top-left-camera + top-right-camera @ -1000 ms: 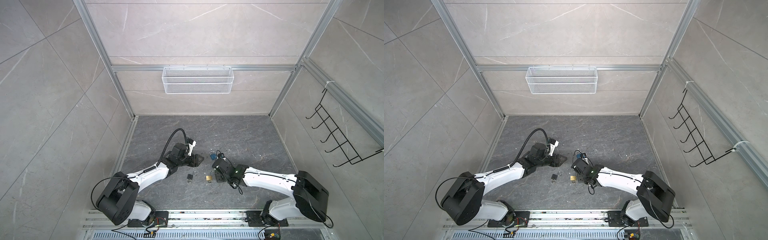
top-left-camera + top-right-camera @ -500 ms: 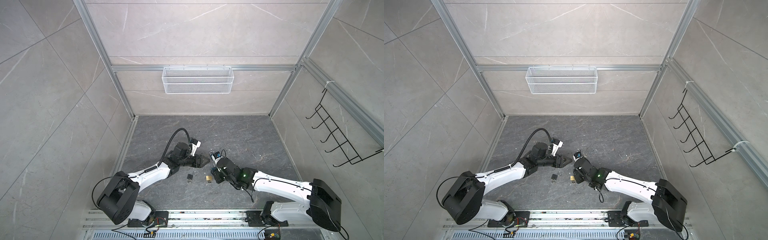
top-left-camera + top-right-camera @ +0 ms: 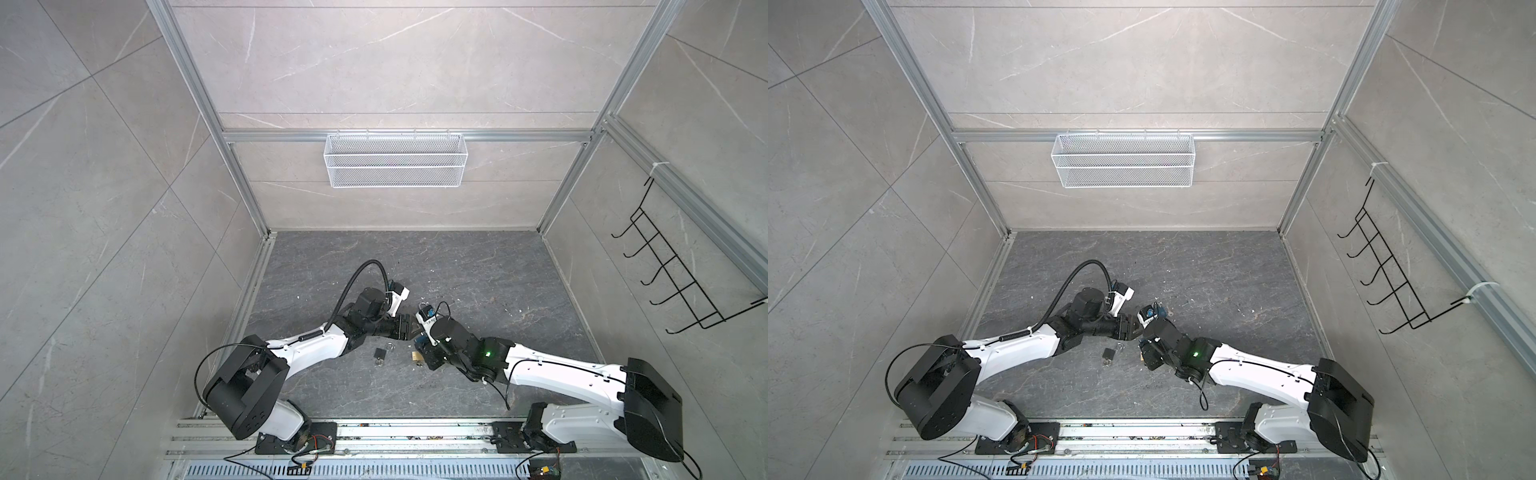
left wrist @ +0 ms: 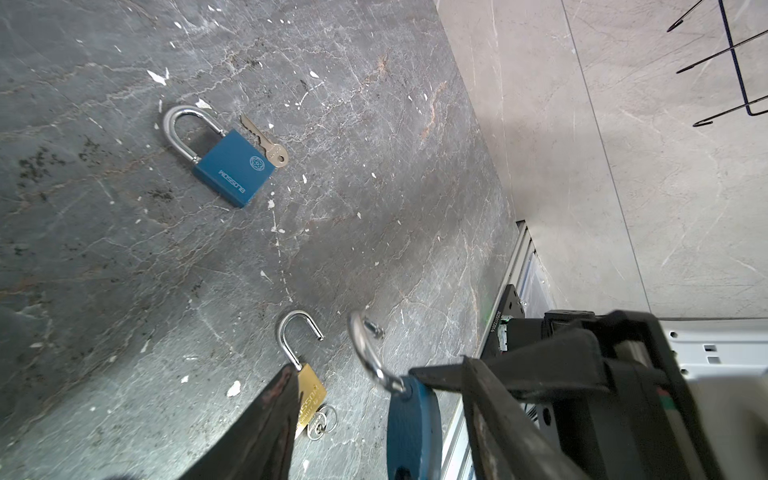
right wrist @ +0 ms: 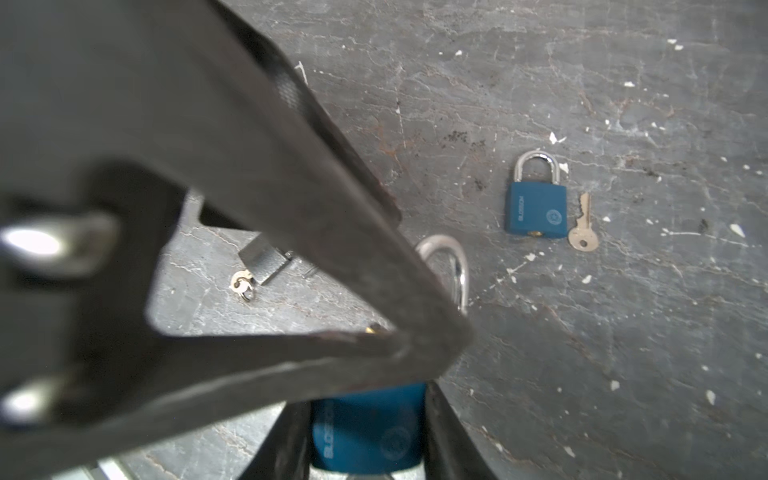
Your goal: Lock with the key
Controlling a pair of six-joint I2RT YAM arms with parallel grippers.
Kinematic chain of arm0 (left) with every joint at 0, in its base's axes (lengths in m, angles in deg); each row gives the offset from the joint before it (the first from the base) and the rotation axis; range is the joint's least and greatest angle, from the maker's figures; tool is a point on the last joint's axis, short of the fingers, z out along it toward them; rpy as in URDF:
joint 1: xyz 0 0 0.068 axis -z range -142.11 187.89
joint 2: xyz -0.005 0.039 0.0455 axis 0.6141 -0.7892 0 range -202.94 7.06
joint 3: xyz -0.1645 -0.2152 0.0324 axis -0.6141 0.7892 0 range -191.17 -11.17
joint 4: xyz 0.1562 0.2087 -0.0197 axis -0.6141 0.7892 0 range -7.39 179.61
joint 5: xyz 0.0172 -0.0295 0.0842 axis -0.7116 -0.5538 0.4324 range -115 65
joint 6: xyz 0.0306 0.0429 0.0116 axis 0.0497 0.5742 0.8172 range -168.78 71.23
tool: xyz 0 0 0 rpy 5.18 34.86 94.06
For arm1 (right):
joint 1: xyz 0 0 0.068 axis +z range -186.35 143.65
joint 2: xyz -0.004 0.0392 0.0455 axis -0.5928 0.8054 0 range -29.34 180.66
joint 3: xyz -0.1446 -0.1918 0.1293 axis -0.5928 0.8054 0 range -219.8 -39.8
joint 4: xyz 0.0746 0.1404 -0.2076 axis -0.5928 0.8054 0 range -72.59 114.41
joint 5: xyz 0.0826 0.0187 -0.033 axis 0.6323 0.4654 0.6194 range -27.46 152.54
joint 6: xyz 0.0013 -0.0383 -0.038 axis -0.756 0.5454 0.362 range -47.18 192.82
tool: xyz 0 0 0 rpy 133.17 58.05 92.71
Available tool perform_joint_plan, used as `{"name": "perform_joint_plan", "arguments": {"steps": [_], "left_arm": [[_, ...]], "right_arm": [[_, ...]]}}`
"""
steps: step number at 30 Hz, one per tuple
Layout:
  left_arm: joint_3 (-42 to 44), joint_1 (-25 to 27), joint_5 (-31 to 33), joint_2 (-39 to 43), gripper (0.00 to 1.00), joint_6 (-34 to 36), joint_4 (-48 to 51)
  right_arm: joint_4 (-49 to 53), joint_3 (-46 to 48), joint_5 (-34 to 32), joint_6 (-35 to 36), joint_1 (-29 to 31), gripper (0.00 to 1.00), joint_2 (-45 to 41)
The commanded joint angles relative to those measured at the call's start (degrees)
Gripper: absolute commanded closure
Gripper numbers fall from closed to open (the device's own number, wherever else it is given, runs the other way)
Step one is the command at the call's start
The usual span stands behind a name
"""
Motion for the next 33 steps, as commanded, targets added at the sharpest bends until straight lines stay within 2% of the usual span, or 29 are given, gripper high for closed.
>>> {"name": "perform_joint_plan", "arguments": {"steps": [1,10,21,24,27,29,33], "left_arm": [[-2.7,0.5,-1.9,-0.8,0.39,-0.5,-2.6],[-3.4,0.9,-2.0,-2.4,0.50,-1.0,-3.0],[-3.1,1.0,-2.0,-3.4,0.86,-1.6,-3.6],[-3.1,1.0,-2.5,-2.8,1.00,-1.6,-4.1],[-3.6,1.0,-2.5,-2.1,1.00,-1.6,-3.4],[-4.3,1.0,-2.5,-1.6,1.00,-1.5,-2.7],[-4.6,0.9,1.5,0.6,1.00,-2.6,-1.5]], "right_arm": [[-1.4,-2.4,-0.1,1.0,0.7,0.78,-1.3],[-1.4,-3.4,-0.9,1.5,2.3,0.78,-1.3],[-1.9,-2.7,-3.0,1.3,2.7,0.77,-2.3],[-2.0,-3.2,-3.8,1.3,2.6,0.77,-2.4],[-2.6,-3.1,-5.3,1.2,2.6,0.76,-2.7],[-3.2,-3.0,-6.0,0.8,2.5,0.71,-2.6],[-4.8,-2.4,-5.7,-0.5,2.1,0.43,-4.7]]}}
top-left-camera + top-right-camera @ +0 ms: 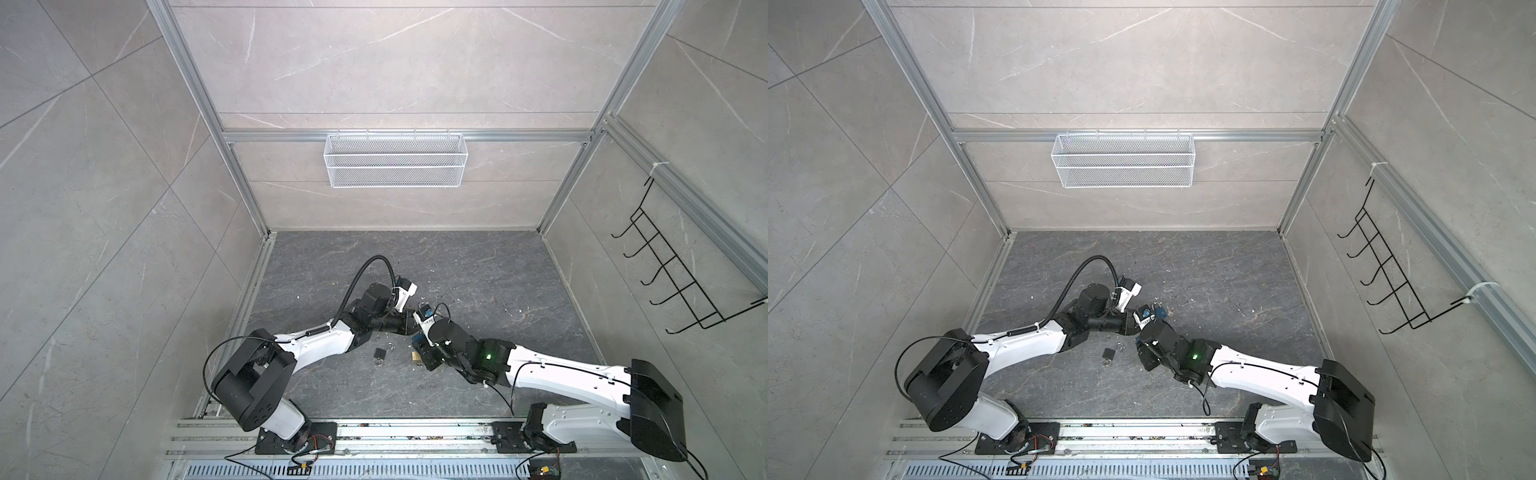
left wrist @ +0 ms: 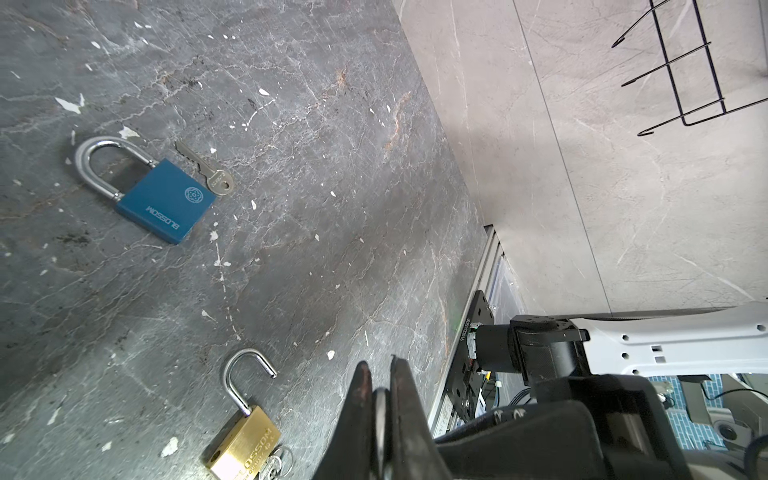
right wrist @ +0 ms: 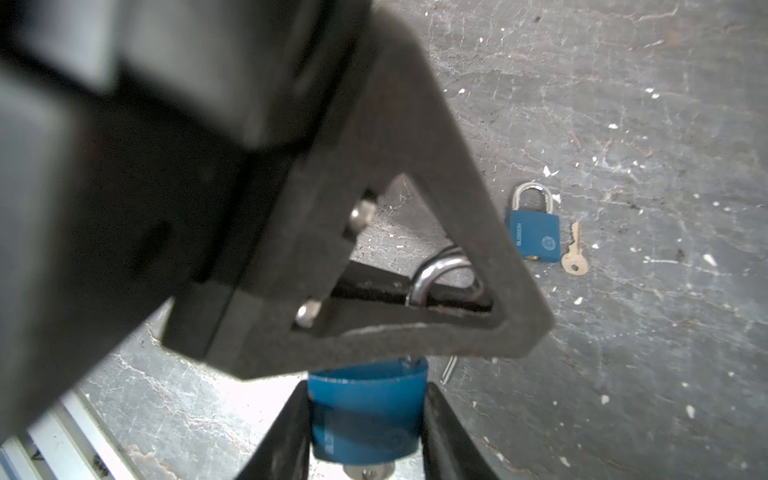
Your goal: Lock with the key
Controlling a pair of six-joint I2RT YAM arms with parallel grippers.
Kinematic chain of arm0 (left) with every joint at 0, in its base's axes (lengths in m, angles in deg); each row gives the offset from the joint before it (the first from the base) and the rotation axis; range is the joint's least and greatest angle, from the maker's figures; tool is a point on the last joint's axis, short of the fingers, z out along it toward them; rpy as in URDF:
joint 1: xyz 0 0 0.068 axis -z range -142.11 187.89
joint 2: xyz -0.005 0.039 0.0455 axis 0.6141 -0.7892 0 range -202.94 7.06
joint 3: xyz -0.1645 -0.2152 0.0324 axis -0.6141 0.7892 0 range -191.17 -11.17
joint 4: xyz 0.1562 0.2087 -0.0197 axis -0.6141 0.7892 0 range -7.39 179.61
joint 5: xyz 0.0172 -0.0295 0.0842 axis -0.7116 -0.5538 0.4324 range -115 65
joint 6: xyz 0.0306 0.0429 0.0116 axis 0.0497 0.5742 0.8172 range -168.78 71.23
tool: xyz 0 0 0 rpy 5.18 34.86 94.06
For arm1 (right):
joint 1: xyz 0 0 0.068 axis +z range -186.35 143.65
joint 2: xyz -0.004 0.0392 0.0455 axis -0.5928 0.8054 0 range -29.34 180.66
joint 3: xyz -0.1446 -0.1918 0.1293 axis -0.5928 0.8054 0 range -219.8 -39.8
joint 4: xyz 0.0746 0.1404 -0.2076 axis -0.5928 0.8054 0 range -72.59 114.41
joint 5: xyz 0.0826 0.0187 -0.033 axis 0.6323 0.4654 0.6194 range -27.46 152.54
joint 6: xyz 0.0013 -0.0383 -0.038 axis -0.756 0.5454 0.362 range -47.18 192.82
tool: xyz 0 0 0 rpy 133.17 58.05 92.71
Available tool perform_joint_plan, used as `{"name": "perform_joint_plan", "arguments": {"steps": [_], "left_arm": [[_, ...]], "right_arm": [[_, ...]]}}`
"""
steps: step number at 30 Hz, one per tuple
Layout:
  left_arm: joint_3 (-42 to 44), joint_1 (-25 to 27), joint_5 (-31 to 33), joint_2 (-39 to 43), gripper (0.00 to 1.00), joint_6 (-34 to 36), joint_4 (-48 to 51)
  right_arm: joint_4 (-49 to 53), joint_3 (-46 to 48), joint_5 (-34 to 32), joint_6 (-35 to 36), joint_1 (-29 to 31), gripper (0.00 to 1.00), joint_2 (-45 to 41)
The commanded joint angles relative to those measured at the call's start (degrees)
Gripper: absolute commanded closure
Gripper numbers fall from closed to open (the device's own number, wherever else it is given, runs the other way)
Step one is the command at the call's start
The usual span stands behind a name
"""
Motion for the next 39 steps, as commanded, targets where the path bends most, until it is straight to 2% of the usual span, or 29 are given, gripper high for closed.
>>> {"name": "perform_joint_plan", "arguments": {"steps": [1,3,7,10,14,17,20,22,24,25,27,33,35,39], "left_arm": [[-1.2,-0.3,4.4,4.0,1.00,-0.2,1.6],[-0.7,-0.3,7.5,6.3,1.00,-2.0,0.8],[1.2,-0.3,12.8,10.0,1.00,-9.8,-5.2],[2.9,-0.3,15.2,11.8,1.00,-17.0,-9.0],[3.7,-0.5,16.5,12.8,1.00,-27.1,-12.0],[2.8,-0.5,16.9,12.7,1.00,-34.9,-12.4],[-0.2,-0.5,16.6,12.7,1.00,-38.4,-7.0],[0.5,-0.7,16.9,13.3,1.00,-41.5,-8.0],[2.0,-0.8,17.7,13.9,1.00,-44.7,-9.9],[2.5,-1.0,17.4,14.1,1.00,-45.6,-11.3],[3.0,-1.9,16.3,14.0,1.00,-47.5,-12.4],[5.0,-2.8,14.3,11.9,1.00,-52.3,-18.9],[5.3,-2.8,13.7,11.2,1.00,-53.0,-20.7],[5.3,-2.8,12.2,10.1,1.00,-54.2,-23.4]], "right_arm": [[-5.2,-0.7,-1.4,-0.8,-0.5,0.39,-4.3],[-6.7,0.6,-0.8,-1.6,-1.4,0.32,-7.1],[-9.4,3.3,0.3,-2.0,-2.6,0.33,-12.8],[-11.4,5.5,0.4,-0.6,-3.1,0.39,-16.8],[-14.4,7.1,-2.0,5.8,-3.2,0.46,-19.6],[-19.8,8.9,-5.3,12.5,-3.2,0.46,-19.6],[-29.2,11.9,-4.6,19.1,-3.2,0.46,-18.8],[-32.2,12.2,-4.7,20.5,-3.5,0.47,-18.0],[-29.5,10.5,-2.0,21.1,-4.5,0.49,-17.8],[-29.0,10.2,1.8,22.3,-5.5,0.50,-18.0],[-31.4,10.9,6.0,22.9,-7.0,0.51,-18.1],[-32.6,10.2,14.9,19.7,-11.9,0.52,-15.3],[-31.7,9.1,15.8,19.6,-11.9,0.53,-13.8],[-31.8,8.4,15.5,18.5,-12.1,0.62,-11.6]]}}
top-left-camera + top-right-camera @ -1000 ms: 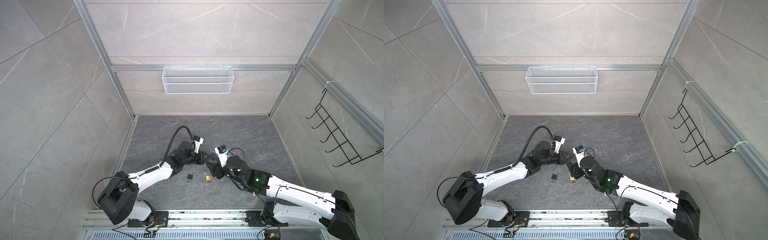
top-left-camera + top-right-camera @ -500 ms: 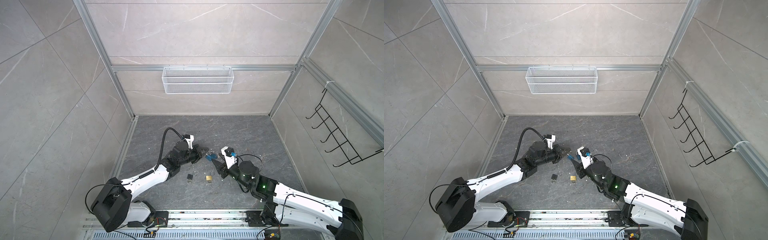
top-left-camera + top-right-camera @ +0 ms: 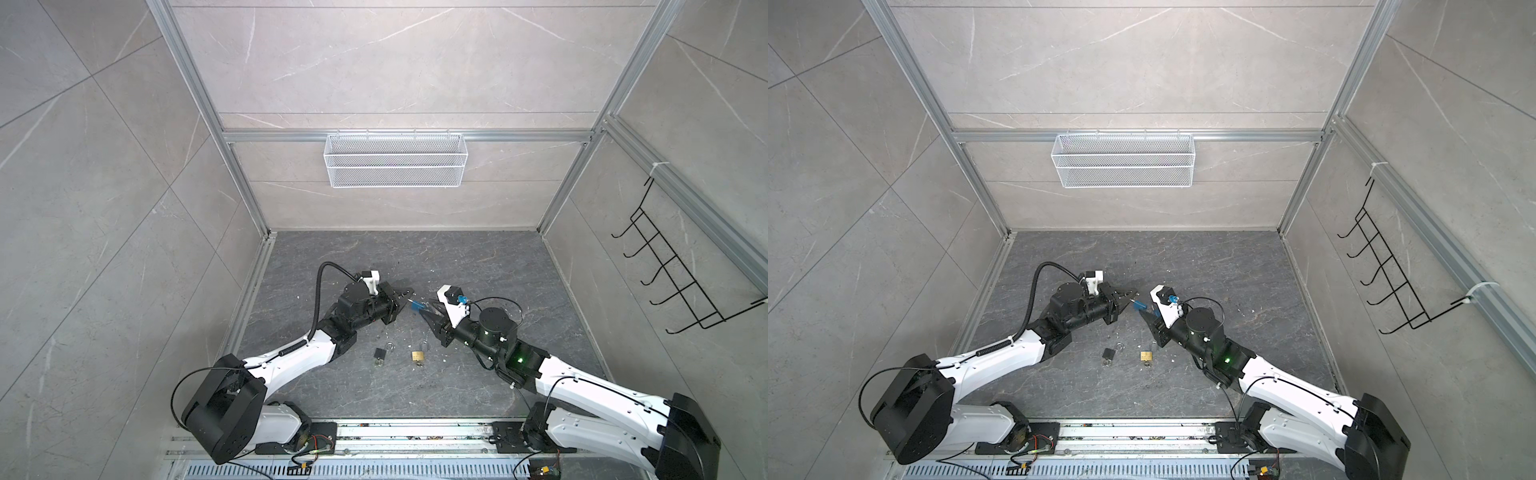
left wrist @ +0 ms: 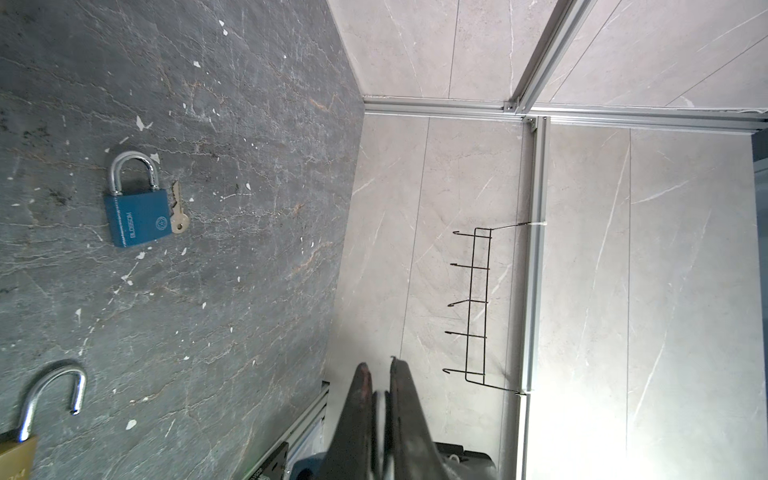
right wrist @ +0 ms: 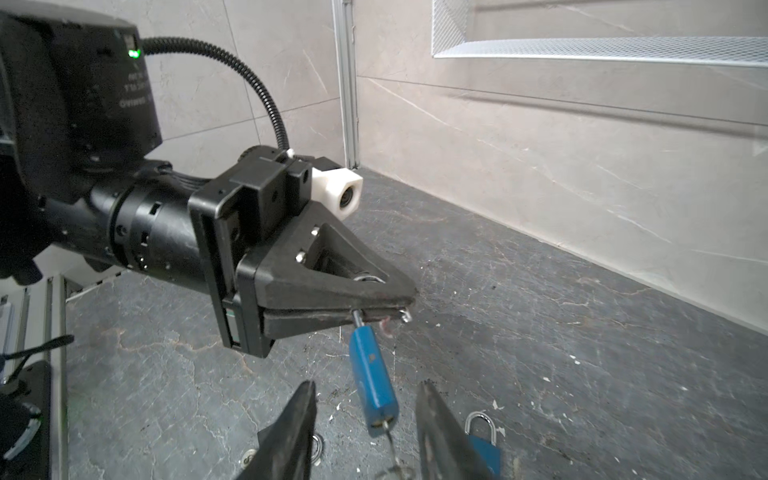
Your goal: Lock with the key
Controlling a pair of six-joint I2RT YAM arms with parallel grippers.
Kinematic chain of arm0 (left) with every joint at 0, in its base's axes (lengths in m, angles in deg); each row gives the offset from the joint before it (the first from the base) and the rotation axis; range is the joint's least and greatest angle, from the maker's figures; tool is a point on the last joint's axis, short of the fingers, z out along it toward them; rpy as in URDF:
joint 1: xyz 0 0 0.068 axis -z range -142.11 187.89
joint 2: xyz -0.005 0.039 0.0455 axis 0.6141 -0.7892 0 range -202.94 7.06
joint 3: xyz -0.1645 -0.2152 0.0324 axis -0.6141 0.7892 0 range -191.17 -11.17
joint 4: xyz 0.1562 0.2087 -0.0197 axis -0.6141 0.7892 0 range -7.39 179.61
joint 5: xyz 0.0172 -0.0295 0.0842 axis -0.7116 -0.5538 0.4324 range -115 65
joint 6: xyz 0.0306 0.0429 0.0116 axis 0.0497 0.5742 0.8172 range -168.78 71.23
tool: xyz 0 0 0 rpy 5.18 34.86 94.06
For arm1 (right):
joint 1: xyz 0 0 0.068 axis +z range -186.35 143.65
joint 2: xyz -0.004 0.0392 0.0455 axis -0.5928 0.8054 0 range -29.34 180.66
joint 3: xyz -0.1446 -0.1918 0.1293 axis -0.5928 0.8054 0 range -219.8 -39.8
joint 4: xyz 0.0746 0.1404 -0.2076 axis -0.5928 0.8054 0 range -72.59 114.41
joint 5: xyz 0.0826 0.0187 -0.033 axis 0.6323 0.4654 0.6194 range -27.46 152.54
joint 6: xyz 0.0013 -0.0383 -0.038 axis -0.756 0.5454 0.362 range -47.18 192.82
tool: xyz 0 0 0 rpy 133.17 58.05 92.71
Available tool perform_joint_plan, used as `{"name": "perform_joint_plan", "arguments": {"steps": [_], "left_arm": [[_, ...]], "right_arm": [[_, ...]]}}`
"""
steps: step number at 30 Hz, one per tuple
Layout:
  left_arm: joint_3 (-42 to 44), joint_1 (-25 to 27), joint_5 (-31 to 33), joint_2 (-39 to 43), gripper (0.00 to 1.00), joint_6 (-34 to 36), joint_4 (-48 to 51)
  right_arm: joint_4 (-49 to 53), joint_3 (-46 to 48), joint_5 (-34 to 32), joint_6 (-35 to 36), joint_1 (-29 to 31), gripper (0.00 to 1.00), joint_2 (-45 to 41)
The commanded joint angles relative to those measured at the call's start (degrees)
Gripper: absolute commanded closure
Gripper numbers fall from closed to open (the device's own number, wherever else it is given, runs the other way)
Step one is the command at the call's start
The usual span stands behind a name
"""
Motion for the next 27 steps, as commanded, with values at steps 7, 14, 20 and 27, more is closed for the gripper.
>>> {"name": "perform_joint_plan", "arguments": {"steps": [7,14,20,27], "left_arm": [[0.3,-0.1,-3.0,0.3,1.00,-2.7,-9.1],[-0.2,0.0,-4.1,0.7,1.00,-2.2,-9.8],[-0.2,0.0,-4.2,0.9,1.00,-1.6,-9.8],[-0.2,-0.1,-4.7,-0.1,1.00,-1.7,-11.0]], "right_arm": [[0.2,-2.9,0.2,-2.7,-0.8,0.68,3.0],[-0.3,-2.9,0.4,-4.0,-1.5,0.68,5.1],[-1.2,-2.5,0.8,-4.8,-2.2,0.72,5.1],[-1.4,-2.0,2.3,-5.4,-3.0,1.00,5.3]]}}
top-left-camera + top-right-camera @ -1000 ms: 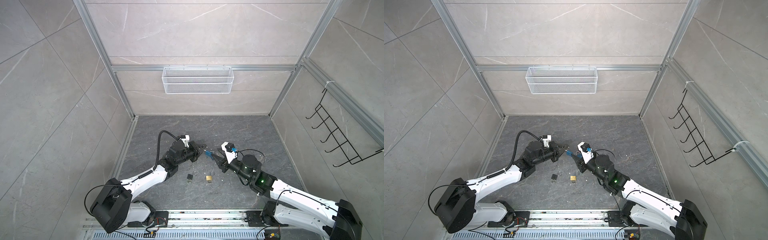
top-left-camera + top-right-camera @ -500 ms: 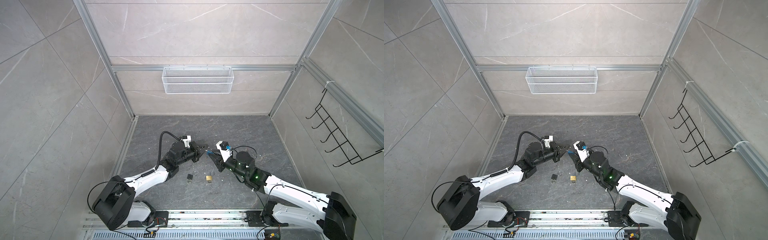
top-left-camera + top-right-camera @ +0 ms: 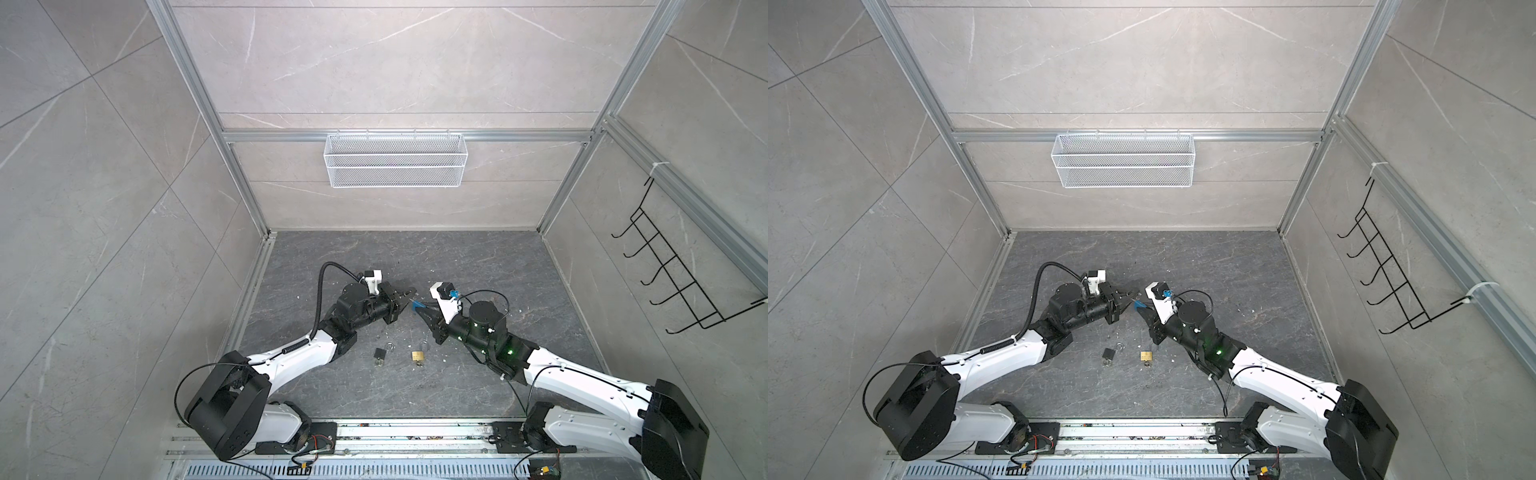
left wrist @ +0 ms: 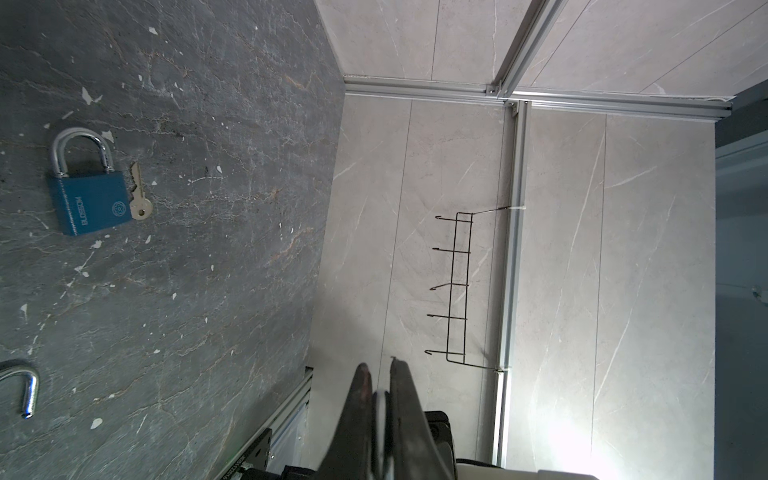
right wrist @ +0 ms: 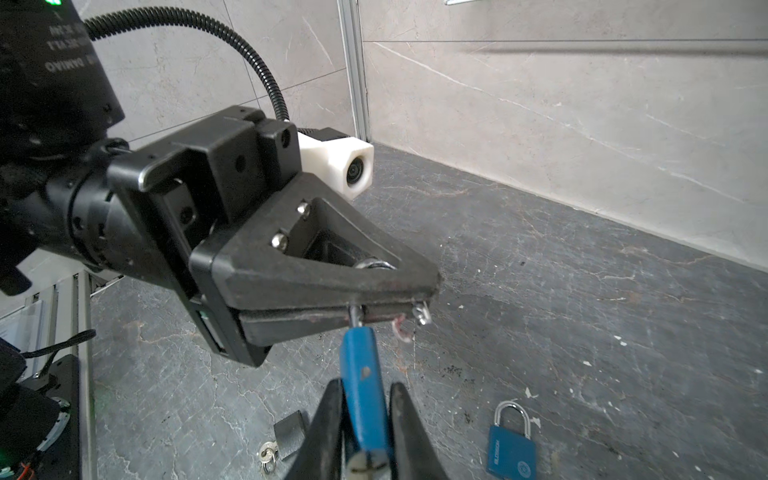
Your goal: Lock with the key
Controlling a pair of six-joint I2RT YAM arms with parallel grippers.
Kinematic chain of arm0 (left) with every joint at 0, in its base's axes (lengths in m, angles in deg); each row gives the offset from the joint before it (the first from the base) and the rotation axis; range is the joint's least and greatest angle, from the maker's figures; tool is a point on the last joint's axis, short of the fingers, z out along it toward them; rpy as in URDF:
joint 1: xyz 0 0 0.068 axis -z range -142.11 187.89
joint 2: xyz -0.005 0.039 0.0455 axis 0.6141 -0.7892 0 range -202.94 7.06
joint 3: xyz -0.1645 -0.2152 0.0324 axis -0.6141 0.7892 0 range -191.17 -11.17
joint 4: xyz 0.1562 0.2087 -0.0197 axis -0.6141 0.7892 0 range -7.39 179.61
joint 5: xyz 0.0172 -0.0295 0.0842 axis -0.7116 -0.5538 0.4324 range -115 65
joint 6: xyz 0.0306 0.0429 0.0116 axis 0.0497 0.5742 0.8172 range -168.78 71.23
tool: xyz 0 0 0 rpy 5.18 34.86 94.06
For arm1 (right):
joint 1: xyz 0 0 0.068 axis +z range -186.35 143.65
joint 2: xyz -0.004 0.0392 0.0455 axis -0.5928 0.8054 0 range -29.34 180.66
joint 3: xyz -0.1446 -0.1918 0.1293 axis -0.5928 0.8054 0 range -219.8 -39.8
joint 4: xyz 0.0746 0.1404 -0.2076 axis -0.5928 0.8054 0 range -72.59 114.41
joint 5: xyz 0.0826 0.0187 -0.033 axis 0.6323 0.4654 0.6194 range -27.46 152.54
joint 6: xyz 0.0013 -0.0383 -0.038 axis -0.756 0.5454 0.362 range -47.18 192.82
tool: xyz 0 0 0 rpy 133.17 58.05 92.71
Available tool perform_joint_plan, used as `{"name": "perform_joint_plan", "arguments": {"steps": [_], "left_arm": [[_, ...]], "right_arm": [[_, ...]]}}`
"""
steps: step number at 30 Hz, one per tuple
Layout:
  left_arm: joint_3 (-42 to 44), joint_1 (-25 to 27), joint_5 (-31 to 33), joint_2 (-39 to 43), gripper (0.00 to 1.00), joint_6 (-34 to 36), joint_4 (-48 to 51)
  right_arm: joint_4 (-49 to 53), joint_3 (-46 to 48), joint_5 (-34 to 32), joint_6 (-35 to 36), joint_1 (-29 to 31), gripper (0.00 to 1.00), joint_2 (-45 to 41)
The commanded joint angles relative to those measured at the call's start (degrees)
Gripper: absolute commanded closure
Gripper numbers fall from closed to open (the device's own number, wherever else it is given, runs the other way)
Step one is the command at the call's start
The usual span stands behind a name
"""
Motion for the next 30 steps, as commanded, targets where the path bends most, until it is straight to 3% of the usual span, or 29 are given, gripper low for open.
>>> {"name": "perform_joint_plan", "arguments": {"steps": [1,3,5,7,9,13,18,22,27,30], "left_arm": [[-1.0,0.2,-1.4,0.6,1.00,0.0,-6.2],[-1.1,0.1,-1.6,0.5,1.00,1.3,-5.7],[-2.7,-0.7,-5.7,0.3,0.74,7.7,-4.8],[-5.0,-1.2,-7.6,1.2,0.47,15.6,3.5],[-7.0,-1.3,-5.0,3.7,0.34,26.3,15.1],[-10.2,-1.7,5.7,9.8,0.31,46.7,32.6],[-11.7,-2.0,11.7,13.1,0.32,62.9,38.7],[-9.5,-2.0,11.3,14.3,0.32,66.8,36.7],[-6.6,-2.0,7.8,15.1,0.35,65.5,31.2],[-8.4,-1.9,11.2,13.3,0.40,64.2,33.9]], "right_arm": [[-1.1,-0.3,-1.3,-1.8,-1.1,1.00,0.2],[-1.0,-0.4,-0.9,-2.5,-1.6,1.00,0.1],[0.0,-0.8,-0.8,-3.7,-2.1,1.00,0.1],[3.3,-2.2,0.9,-5.5,-2.8,1.00,0.1],[10.0,-5.8,5.4,-7.1,-3.8,1.00,0.7],[20.3,-11.3,13.2,-11.4,-5.1,1.00,1.9],[30.3,-15.3,22.5,-21.0,-11.1,1.00,4.3],[26.2,-12.8,32.6,-27.2,-16.4,1.00,4.3],[27.2,-12.5,31.7,-27.1,-18.5,1.00,1.9],[28.2,-12.9,31.8,-26.3,-18.7,1.00,2.8]]}}
